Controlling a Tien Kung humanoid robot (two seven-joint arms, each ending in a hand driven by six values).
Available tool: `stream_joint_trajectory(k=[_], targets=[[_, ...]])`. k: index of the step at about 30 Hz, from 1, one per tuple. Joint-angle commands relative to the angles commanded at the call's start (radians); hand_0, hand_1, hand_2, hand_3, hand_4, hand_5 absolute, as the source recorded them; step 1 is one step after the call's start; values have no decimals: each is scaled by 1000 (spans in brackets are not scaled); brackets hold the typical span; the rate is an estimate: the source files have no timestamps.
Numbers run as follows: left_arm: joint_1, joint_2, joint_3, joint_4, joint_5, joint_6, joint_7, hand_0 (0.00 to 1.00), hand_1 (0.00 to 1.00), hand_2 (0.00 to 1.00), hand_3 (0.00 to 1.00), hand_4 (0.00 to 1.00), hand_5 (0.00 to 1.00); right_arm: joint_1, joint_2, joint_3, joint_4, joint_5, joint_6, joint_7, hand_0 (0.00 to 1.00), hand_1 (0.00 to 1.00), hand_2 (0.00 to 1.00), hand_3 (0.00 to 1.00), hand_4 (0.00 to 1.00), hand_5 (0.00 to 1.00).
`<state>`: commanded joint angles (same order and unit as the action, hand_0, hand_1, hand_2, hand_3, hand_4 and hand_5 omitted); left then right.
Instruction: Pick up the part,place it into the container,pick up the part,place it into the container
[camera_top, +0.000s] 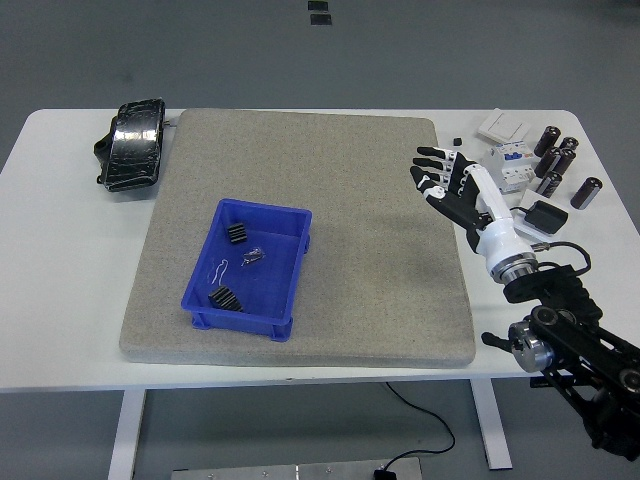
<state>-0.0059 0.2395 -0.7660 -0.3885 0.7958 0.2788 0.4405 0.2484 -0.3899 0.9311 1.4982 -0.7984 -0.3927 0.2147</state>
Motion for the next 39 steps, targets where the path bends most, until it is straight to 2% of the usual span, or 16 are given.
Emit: stream_joint_trajectory(k=[5, 9, 20, 34, 39], targets=[[2, -1, 7, -2, -8, 5, -4, 668, 647, 627, 619, 757, 663, -84, -4, 70, 33, 90, 23, 6, 746, 714, 710, 694, 762, 405], [5, -2, 11, -4, -11, 6, 0, 668, 647, 627, 620, 760, 656, -111, -4, 95, 30, 114, 37, 6, 761, 722, 716, 694, 776, 419], [-4, 12, -3, -5, 18, -5, 11, 668, 648, 630, 623, 767, 642, -112, 6, 118, 24, 126, 49, 6, 758, 723, 715, 694, 792, 449], [-8, 47, -47, -10, 71, -23, 34, 669, 648, 630, 624, 772, 632, -127, 26, 108, 12, 122, 54, 5, 757, 714, 717, 694, 784, 439], [-7, 44, -41, -6, 47, -19, 23, 670, 648, 631, 624, 773, 630, -121, 13, 104, 14, 129, 55, 4, 757, 714, 717, 694, 794, 455]])
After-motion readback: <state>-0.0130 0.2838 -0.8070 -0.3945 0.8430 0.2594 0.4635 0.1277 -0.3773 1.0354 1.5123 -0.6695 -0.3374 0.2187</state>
